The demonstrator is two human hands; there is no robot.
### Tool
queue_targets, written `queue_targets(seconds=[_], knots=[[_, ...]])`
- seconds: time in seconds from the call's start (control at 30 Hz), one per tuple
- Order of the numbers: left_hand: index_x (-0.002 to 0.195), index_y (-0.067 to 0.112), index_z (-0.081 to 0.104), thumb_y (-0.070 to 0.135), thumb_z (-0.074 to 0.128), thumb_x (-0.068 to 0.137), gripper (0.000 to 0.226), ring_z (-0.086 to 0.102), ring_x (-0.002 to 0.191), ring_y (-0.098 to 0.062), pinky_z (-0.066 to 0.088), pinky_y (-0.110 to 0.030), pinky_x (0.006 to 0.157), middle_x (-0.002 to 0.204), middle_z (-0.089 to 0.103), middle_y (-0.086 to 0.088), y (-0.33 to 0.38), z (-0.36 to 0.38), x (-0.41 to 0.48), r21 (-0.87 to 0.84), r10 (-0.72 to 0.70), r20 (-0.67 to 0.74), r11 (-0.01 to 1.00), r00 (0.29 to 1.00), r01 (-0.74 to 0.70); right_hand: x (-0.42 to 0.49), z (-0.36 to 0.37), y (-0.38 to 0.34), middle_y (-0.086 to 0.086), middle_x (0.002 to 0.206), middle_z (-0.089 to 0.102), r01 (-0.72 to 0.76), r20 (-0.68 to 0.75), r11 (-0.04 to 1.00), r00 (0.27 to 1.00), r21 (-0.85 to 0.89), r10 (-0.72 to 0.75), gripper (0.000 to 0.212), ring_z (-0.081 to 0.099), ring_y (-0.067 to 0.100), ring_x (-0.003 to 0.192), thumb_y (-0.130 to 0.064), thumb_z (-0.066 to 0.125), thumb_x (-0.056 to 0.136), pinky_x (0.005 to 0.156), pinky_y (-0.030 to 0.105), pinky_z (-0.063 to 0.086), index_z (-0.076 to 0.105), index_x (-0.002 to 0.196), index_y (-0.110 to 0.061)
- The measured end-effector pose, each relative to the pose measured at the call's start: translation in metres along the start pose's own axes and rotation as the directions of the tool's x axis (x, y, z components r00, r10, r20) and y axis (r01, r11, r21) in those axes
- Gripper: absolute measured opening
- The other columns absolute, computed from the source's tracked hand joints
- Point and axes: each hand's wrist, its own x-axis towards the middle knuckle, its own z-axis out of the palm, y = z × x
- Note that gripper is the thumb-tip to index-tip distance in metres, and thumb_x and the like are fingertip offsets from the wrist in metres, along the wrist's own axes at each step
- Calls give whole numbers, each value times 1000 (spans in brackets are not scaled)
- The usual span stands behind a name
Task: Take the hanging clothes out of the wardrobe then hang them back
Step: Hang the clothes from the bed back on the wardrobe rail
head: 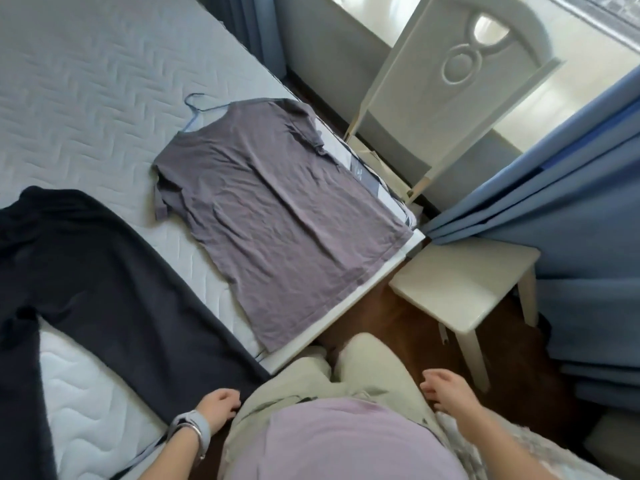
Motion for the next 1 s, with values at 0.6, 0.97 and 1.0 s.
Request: queue_targets(seconds=[0.6, 0.97, 1.0], knots=[[117, -2, 55, 7, 46, 94, 27, 53, 94, -21, 38, -26, 81, 101, 58, -8, 204, 89, 14, -281, 33, -151, 957, 988, -75, 178, -80, -280, 7, 86, 64, 384, 312, 644, 922, -662, -228, 20, 62, 26, 83, -11, 48, 87, 76, 30, 48, 65, 98, -6], [118, 3, 56, 13, 51, 91, 29, 56, 115, -28, 39, -33, 101, 122, 60, -16, 375, -33, 230, -205, 222, -437, 919, 872, -337, 247, 172, -523, 8, 97, 70, 695, 545, 456, 719, -556, -431, 27, 63, 22, 93, -15, 50, 88, 79, 26, 44, 65, 110, -10], [121, 3, 55, 14, 50, 92, 31, 55, 116, -27, 39, -32, 102, 125, 59, -15, 390, -41, 261, -169, 248, -452, 920, 857, -355, 257, 195, -542, 8, 106, 70, 719, 553, 409, 694, -562, -461, 28, 61, 21, 97, -16, 49, 89, 76, 22, 39, 65, 111, -11]])
